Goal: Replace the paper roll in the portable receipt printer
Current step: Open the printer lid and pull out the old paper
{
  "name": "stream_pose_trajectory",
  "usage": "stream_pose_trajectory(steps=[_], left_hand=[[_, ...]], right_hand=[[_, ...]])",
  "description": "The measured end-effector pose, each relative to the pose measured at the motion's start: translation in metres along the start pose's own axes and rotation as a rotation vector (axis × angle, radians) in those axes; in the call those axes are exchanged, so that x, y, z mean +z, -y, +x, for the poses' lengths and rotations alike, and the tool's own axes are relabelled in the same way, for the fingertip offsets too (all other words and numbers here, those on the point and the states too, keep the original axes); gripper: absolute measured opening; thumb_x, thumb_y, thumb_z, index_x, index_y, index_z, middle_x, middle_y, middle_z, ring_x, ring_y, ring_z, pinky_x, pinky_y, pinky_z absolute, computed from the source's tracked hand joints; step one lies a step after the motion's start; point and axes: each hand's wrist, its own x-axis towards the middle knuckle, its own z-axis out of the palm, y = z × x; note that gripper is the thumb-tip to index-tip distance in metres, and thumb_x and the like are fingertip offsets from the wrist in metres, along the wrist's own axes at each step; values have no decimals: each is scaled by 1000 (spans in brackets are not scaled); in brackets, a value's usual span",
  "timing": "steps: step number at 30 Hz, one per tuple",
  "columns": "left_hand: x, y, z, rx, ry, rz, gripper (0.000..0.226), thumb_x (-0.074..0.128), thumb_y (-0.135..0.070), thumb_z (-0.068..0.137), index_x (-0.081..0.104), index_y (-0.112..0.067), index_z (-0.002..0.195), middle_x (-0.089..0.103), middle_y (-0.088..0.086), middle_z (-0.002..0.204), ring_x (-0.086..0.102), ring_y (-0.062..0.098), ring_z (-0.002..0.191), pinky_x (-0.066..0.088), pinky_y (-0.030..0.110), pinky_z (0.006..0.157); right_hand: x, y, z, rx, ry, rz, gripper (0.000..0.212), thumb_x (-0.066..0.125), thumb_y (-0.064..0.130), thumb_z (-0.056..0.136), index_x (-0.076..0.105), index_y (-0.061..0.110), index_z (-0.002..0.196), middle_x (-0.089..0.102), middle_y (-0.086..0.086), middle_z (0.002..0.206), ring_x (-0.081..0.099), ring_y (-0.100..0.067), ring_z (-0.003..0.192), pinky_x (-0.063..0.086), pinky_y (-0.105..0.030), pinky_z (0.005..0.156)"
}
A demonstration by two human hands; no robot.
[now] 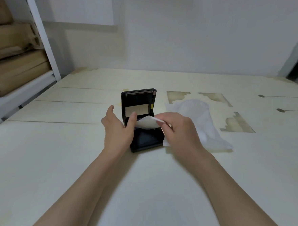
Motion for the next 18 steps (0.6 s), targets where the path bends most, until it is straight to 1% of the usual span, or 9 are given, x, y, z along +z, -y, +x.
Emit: stream_pose_trajectory(steps=[2,3,5,8,10,12,14,16,18], left_hand=[[2,-11,-13,24,30,57,96,62,-49,87,4,-13,154,9,14,158,14,23,146,23,33,108],[3,-15,-20,46,37,80,102,65,-50,84,1,-13,155,6,13,159,7,21,147,20,31,108],[6,-16,-31,85,51,135,115,71,-56,74,-1,-16,155,4,15,160,2,24,148,17,32,111],[14,-7,-42,157,159,268,128,82,-50,65,-5,-21,154,-8,15,160,5,29,148,22,42,116],[16,-1,-41,188,172,266,123,84,-40,69,-2,-21,154,-7,9,160,21,27,146,32,40,114],[16,2,-37,190,181,227,117,83,-33,72,1,-20,155,0,7,159,32,23,140,34,34,109],[17,4,-32,183,199,221,113,82,-29,74,4,-18,155,4,7,159,33,24,139,32,32,110],[22,1,-30,178,151,280,111,83,-27,73,8,-17,155,8,11,159,31,30,140,29,38,115],[33,-11,-34,179,45,350,107,82,-19,70,16,-17,154,14,15,159,24,33,143,24,39,117]], right_hand=[[-10,-2,0,80,-148,70,21,59,9,91,77,15,101,76,2,99,66,-10,88,48,-16,78],[-14,-4,-2,114,-197,78,22,60,7,91,77,14,102,76,2,99,66,-9,88,47,-13,78],[-24,-7,-10,172,-257,101,23,60,6,91,76,15,104,76,2,100,66,-7,89,47,-12,79],[-41,-13,-24,208,-329,126,26,59,2,90,75,14,106,74,3,105,65,-6,98,44,-5,85],[-53,-23,-30,189,-393,20,28,59,-2,87,75,11,107,73,-2,110,62,-14,107,36,-2,90],[-65,-39,-35,207,-448,-135,30,59,-7,84,75,6,106,71,-10,114,58,-28,113,31,-6,92],[-75,-55,-43,312,-435,-250,29,57,-7,86,73,0,108,67,-18,121,51,-38,120,32,-20,95],[-80,-73,-53,472,-361,-334,28,53,-1,90,69,-4,113,61,-23,127,42,-40,128,34,-31,100],[-84,-89,-63,579,-267,-398,30,53,7,92,66,-6,114,60,-26,124,37,-42,128,30,-37,104]])
